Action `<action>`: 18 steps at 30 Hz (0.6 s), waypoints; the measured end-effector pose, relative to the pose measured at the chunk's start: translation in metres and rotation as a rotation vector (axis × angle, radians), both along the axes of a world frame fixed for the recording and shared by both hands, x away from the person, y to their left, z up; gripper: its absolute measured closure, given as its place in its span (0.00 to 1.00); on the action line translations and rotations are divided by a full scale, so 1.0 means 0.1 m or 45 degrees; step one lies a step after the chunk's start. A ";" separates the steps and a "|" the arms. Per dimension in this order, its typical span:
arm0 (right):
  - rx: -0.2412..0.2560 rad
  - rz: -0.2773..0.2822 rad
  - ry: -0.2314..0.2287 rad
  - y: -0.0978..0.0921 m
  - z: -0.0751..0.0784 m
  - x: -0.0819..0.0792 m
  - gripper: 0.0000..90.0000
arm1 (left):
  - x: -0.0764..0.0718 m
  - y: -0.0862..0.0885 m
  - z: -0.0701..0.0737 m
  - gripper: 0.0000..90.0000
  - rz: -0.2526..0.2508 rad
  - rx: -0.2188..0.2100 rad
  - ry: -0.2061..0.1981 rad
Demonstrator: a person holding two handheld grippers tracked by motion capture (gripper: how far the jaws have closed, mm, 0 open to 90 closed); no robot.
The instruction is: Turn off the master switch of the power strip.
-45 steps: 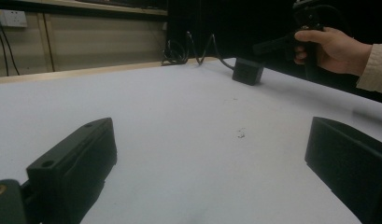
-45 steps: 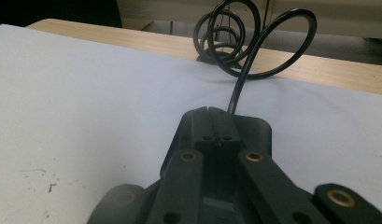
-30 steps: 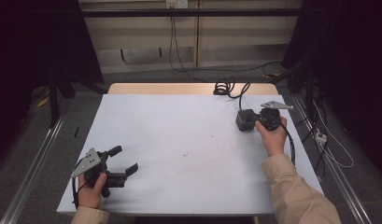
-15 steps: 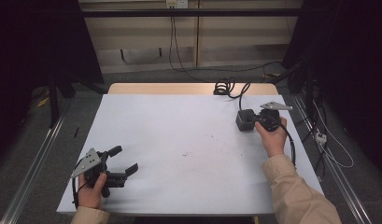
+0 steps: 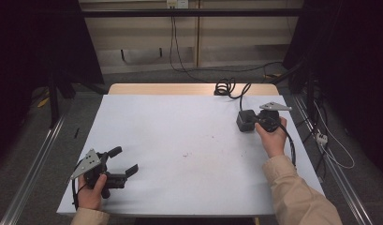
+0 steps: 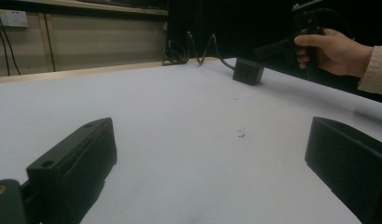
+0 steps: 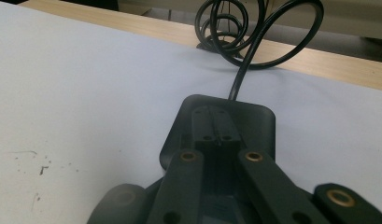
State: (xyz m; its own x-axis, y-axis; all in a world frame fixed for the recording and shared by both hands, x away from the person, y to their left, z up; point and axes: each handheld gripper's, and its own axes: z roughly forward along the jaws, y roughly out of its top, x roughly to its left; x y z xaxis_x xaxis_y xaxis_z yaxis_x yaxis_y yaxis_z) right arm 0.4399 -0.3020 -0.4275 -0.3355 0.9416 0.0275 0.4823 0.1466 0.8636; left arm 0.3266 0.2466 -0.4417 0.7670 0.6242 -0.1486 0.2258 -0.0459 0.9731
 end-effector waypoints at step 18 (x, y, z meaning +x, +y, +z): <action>0.022 0.009 0.003 -0.03 -0.01 0.00 1.00 | 0.00 -0.01 -0.01 0.02 0.001 0.005 0.008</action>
